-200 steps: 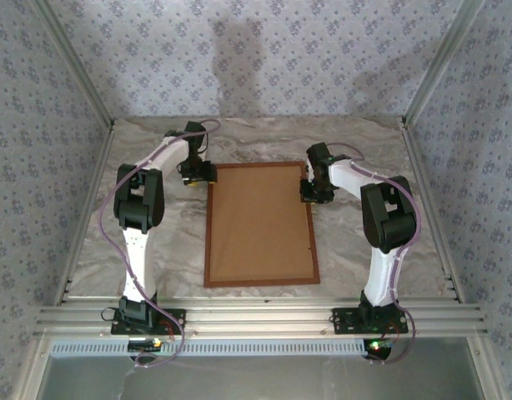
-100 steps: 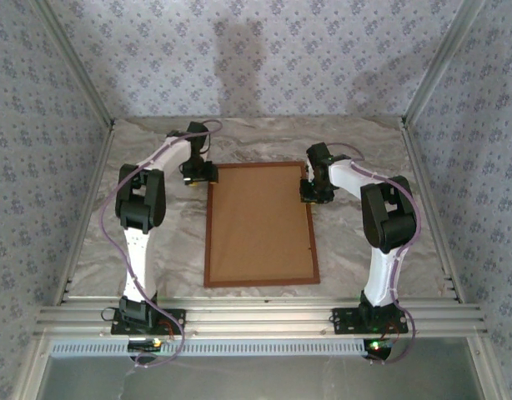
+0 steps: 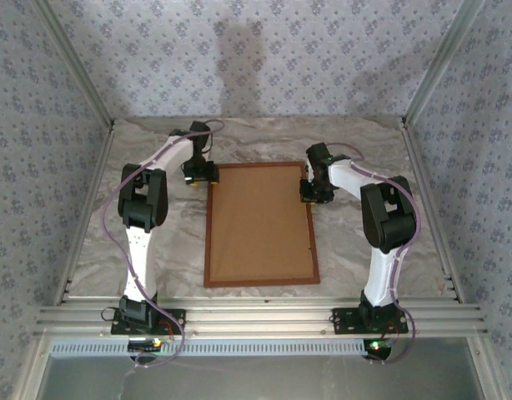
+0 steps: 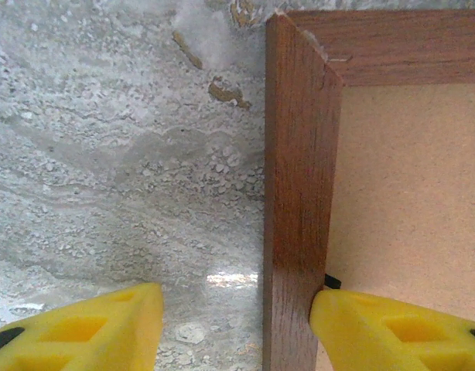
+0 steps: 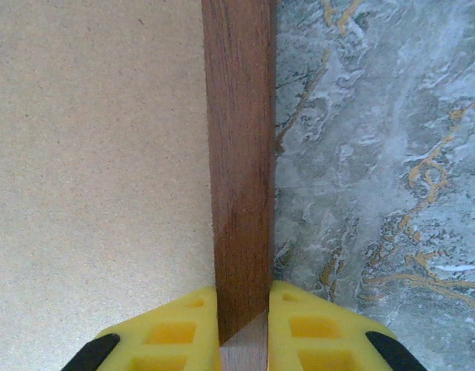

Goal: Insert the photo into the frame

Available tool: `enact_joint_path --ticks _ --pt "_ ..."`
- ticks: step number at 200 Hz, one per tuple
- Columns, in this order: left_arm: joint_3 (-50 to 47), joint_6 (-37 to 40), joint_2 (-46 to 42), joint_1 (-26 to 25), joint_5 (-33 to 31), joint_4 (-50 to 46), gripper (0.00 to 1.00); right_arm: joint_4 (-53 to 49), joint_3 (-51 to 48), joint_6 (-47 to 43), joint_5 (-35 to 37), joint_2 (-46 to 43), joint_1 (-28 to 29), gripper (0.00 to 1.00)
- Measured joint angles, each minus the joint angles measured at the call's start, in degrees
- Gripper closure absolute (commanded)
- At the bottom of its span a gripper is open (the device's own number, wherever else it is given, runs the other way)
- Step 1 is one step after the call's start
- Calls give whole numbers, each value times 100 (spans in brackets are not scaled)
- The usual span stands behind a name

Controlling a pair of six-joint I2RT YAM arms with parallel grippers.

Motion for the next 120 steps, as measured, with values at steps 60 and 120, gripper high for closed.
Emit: enact_joint_path --ticks 60,120 --pt "306 -81 157 -125 -280 -282 42 -9 9 0 20 0 13 82" --pt "664 -72 343 -280 -695 -629 42 0 9 2 17 -2 13 82"
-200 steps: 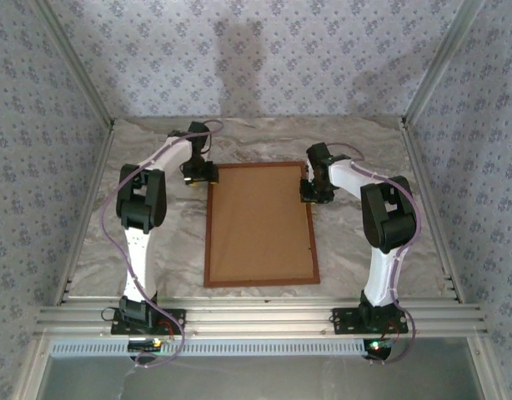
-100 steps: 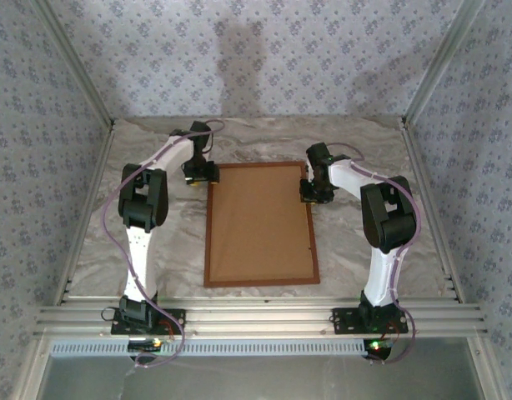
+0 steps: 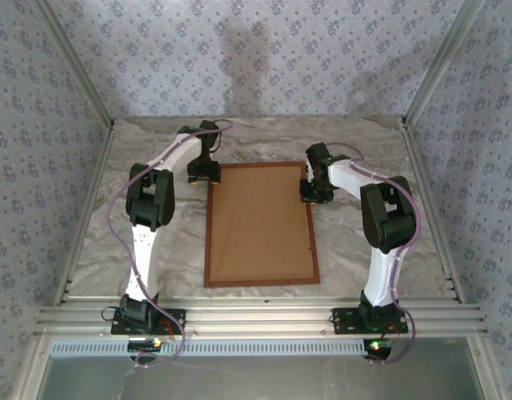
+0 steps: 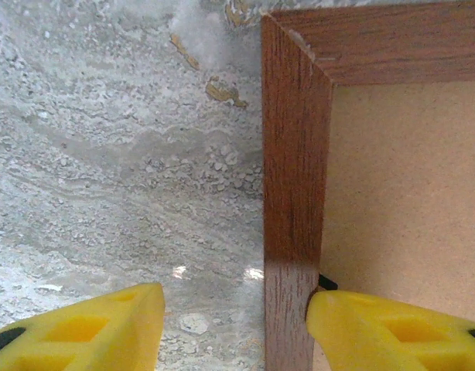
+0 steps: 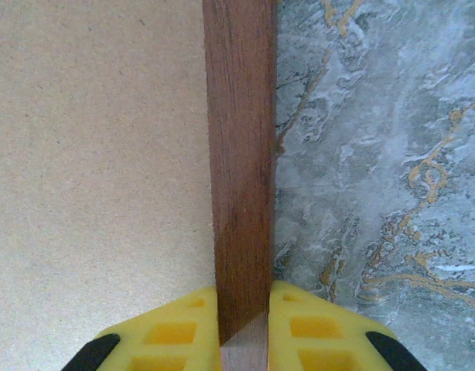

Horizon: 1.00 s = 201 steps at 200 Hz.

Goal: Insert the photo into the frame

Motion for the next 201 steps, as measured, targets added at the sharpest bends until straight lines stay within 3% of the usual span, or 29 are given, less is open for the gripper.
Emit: enact_joint_path --ticks 61,152,201 --pt "435 15 299 -247 -459 -341 43 11 0 24 -17 -2 -2 82" --pt "667 37 369 -264 -522 -568 41 11 0 37 -129 2 -57 82" --pt "431 50 103 -247 -33 -549 37 87 0 37 -251 11 -103 83"
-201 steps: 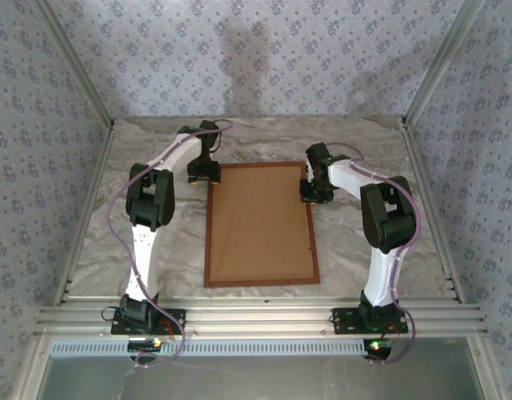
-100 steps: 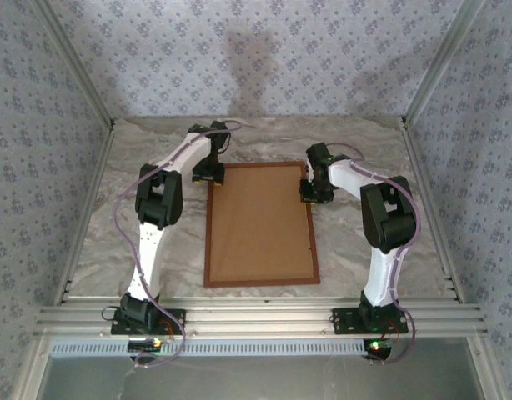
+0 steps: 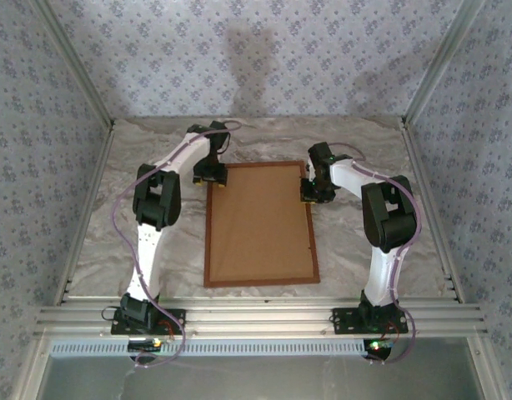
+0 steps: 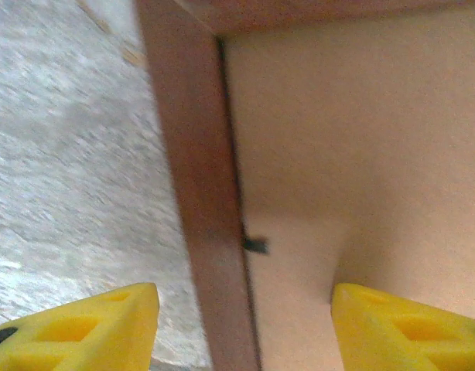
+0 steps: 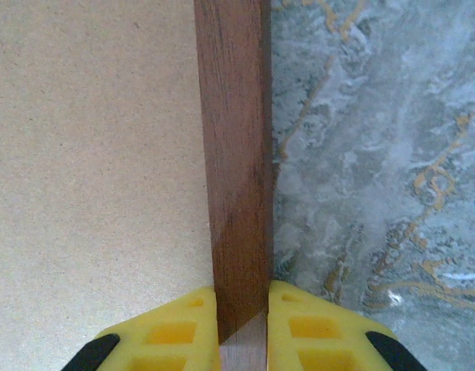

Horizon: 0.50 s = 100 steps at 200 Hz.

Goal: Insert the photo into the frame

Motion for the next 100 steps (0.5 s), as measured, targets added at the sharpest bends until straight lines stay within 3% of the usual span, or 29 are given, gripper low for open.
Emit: enact_joint_path --ticks 43,100 --pt "-708 -44 -1099 195 376 280 36 44 0 0 -9 0 0 82" --pt "-3117 -402 -3351 433 415 1097 35 57 0 -22 -7 0 0 80"
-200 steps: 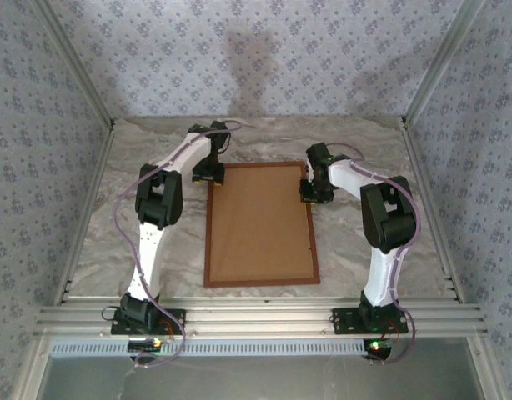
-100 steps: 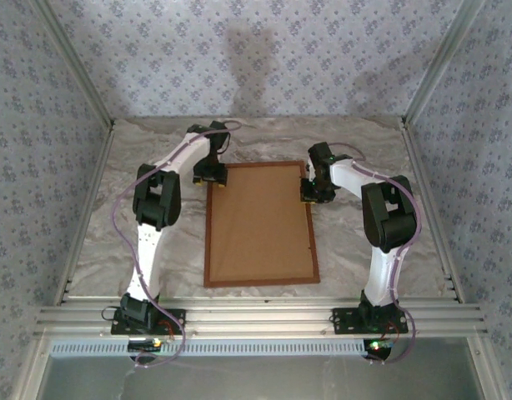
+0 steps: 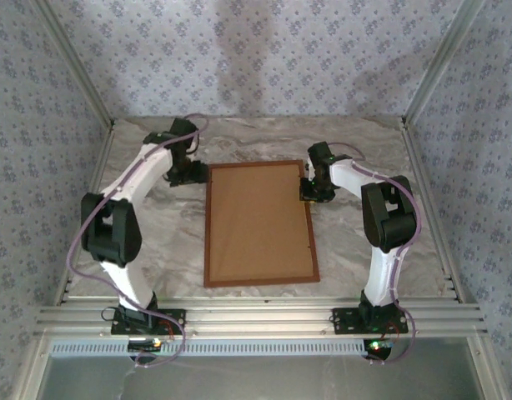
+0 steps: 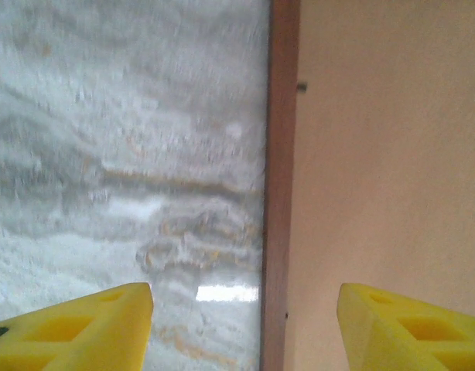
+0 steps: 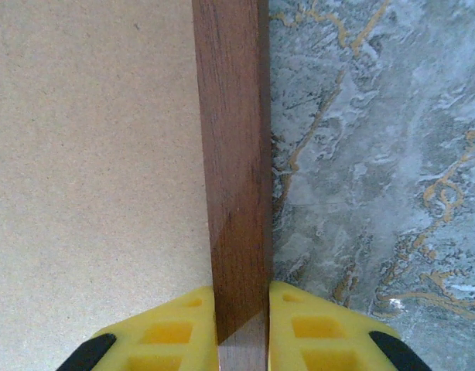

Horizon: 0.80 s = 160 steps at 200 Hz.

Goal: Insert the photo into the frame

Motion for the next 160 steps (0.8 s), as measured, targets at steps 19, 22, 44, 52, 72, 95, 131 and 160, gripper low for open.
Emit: enact_joint_path --ticks 19,22,44,52,72,95,131,160 --pt "-901 -166 -415 -13 48 247 35 7 0 -2 0 0 0 80" --pt "-1040 -197 -466 -15 46 284 35 7 0 -2 2 0 0 80" --pt "-1956 -382 -809 -44 118 531 35 11 0 -2 7 0 0 80" --pt "-2179 -431 -887 -61 153 623 35 13 0 -2 11 0 0 80" --pt "-2529 -527 -933 -170 273 885 35 15 0 -4 26 0 0 80" --pt "-2697 -634 -879 -293 435 1231 35 31 0 -2 46 0 0 80" --pt "-2719 -713 -660 -328 540 1639 35 72 -17 2 81 -2 0 80" --pt "-2719 -717 -459 -341 511 1766 35 81 -17 2 109 -2 0 80"
